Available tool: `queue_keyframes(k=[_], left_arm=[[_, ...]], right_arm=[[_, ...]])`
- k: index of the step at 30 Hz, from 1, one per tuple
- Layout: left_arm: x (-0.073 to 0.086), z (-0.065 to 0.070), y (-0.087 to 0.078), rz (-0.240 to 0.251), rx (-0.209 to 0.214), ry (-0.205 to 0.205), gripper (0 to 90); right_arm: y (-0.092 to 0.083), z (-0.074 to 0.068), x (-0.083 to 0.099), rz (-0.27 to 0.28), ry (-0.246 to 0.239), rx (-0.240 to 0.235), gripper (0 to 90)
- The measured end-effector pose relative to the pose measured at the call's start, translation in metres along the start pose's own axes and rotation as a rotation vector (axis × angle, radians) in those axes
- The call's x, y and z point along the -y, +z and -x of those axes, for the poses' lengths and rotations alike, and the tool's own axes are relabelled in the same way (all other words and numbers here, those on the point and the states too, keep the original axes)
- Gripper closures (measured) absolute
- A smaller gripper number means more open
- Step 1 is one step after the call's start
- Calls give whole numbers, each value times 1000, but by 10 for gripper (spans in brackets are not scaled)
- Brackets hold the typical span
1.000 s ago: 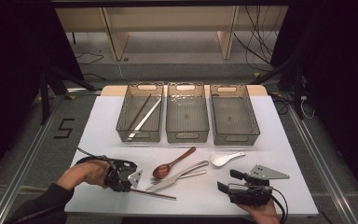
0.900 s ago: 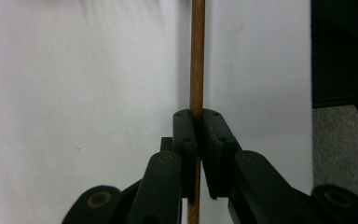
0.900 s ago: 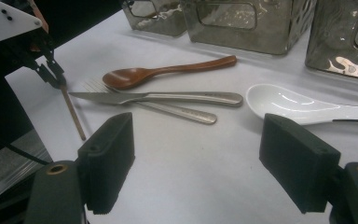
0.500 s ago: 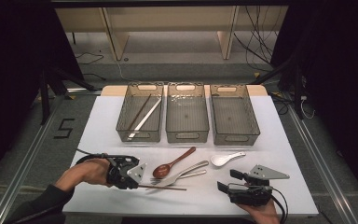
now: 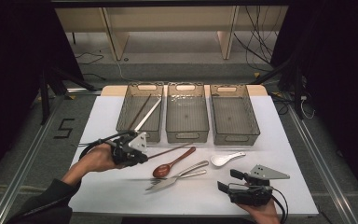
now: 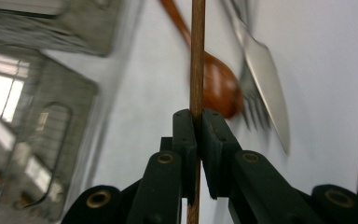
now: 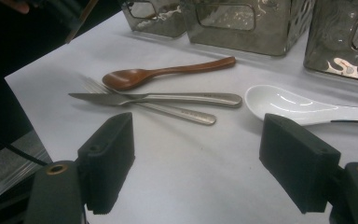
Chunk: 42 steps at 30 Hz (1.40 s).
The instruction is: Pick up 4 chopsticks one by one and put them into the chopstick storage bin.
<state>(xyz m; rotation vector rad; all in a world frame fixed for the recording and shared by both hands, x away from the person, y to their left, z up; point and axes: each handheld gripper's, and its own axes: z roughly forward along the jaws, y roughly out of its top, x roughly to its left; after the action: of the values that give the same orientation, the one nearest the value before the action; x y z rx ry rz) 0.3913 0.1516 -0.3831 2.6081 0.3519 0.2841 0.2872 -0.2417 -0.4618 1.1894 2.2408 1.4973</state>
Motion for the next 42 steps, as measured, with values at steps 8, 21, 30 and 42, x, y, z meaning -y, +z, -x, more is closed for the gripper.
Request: queue_keyframes(k=[8, 21, 30, 42], left_arm=[[-9, -33, -6, 75, -75, -214, 842], [-17, -73, -6, 129, -144, -411, 841], [-23, -102, -11, 152, -197, -481, 841], [-10, -139, 7, 162, -299, -580, 841]], right_arm=[[0, 0, 0, 1, -2, 1, 271], [-1, 1, 0, 4, -3, -1, 271], [-1, 1, 0, 3, -2, -3, 271], [-1, 1, 0, 3, -3, -6, 270]])
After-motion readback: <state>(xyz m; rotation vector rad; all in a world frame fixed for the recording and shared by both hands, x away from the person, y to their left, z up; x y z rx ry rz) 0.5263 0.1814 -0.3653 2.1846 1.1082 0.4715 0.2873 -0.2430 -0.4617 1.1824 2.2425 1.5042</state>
